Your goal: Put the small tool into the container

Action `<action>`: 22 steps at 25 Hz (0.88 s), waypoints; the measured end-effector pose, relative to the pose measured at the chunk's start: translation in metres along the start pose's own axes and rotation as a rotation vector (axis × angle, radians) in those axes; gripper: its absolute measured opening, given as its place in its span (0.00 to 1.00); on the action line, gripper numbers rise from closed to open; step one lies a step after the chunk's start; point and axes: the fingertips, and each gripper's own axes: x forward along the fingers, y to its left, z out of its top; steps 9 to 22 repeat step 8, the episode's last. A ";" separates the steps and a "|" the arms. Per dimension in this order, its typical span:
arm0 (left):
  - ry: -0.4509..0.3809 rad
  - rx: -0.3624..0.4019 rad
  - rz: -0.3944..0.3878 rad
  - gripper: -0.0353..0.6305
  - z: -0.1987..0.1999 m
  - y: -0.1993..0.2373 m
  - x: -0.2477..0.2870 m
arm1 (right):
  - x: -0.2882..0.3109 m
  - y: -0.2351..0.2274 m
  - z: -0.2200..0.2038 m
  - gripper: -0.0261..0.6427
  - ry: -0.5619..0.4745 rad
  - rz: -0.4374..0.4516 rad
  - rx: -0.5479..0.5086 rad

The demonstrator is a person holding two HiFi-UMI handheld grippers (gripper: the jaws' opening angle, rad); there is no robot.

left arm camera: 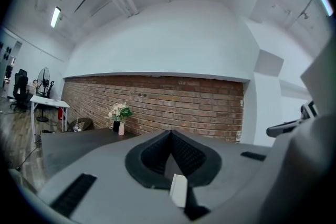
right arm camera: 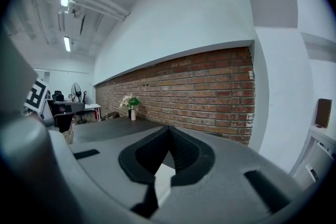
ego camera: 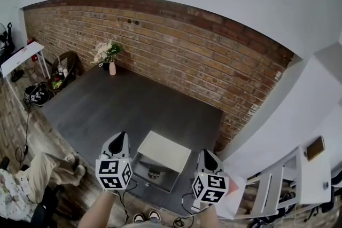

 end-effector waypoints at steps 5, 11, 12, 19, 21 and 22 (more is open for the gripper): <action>0.013 -0.009 -0.005 0.06 -0.006 -0.001 0.002 | 0.000 0.002 0.000 0.04 -0.001 -0.003 -0.003; 0.021 -0.010 -0.005 0.06 -0.006 -0.001 0.005 | 0.002 0.002 0.001 0.04 0.004 -0.002 -0.002; 0.021 -0.010 -0.005 0.06 -0.006 -0.001 0.005 | 0.002 0.002 0.001 0.04 0.004 -0.002 -0.002; 0.021 -0.010 -0.005 0.06 -0.006 -0.001 0.005 | 0.002 0.002 0.001 0.04 0.004 -0.002 -0.002; 0.021 -0.010 -0.005 0.06 -0.006 -0.001 0.005 | 0.002 0.002 0.001 0.04 0.004 -0.002 -0.002; 0.021 -0.010 -0.005 0.06 -0.006 -0.001 0.005 | 0.002 0.002 0.001 0.04 0.004 -0.002 -0.002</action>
